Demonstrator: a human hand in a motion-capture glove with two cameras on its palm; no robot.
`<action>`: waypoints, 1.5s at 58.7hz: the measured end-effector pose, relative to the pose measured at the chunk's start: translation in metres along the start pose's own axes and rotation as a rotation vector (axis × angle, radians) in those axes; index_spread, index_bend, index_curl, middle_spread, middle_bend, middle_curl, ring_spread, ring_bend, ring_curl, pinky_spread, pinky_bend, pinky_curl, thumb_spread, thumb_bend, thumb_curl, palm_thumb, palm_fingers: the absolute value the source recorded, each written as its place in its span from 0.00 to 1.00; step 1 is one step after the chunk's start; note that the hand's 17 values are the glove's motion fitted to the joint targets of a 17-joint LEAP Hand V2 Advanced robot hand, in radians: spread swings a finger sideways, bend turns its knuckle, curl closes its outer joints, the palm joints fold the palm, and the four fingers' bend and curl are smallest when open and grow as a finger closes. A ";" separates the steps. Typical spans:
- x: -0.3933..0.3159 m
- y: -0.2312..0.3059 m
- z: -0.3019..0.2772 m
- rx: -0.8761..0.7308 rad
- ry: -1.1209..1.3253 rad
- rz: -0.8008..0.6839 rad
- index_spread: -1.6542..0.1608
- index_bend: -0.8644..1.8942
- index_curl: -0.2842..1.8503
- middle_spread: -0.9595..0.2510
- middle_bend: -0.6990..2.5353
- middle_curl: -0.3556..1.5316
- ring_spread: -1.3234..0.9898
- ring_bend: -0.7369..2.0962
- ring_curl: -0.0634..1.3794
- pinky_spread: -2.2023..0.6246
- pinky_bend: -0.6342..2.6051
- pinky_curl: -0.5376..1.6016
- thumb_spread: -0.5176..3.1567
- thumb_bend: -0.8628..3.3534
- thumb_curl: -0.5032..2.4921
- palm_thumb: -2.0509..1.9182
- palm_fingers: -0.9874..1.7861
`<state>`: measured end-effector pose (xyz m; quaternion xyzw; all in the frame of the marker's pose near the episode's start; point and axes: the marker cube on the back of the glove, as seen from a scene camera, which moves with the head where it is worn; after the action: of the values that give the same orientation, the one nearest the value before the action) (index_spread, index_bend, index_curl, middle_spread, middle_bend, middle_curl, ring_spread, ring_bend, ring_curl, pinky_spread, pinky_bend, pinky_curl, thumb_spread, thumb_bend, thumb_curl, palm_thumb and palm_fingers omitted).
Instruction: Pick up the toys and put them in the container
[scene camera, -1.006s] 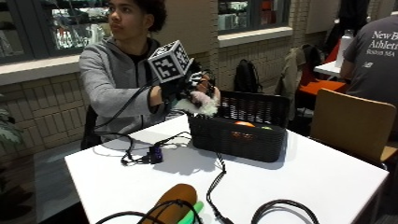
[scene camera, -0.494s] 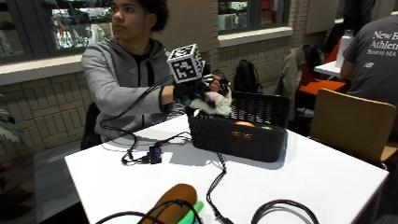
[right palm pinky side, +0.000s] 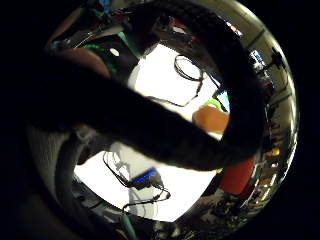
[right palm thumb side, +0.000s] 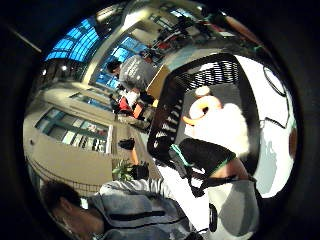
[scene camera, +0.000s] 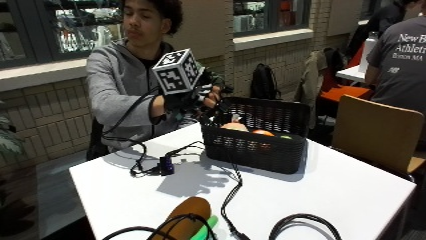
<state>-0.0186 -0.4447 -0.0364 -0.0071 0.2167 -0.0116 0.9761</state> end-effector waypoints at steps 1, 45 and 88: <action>0.008 0.002 -0.002 0.002 0.013 0.016 0.74 0.35 0.31 0.80 0.34 0.52 0.51 0.40 0.39 0.80 0.52 0.43 0.48 0.20 0.31 0.55 0.34; 0.326 0.000 0.046 -0.467 0.515 0.298 0.77 0.31 0.21 0.84 0.27 0.43 0.54 0.35 0.34 0.81 0.50 0.41 0.47 0.20 0.29 0.57 0.23; 0.048 -0.061 -0.018 0.112 0.483 -0.344 0.76 0.39 0.22 0.65 0.50 0.68 0.44 0.75 0.58 0.69 0.51 0.44 0.54 0.25 0.34 0.67 0.53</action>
<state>0.0162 -0.5073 -0.0717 0.0132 0.4374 -0.1899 0.8789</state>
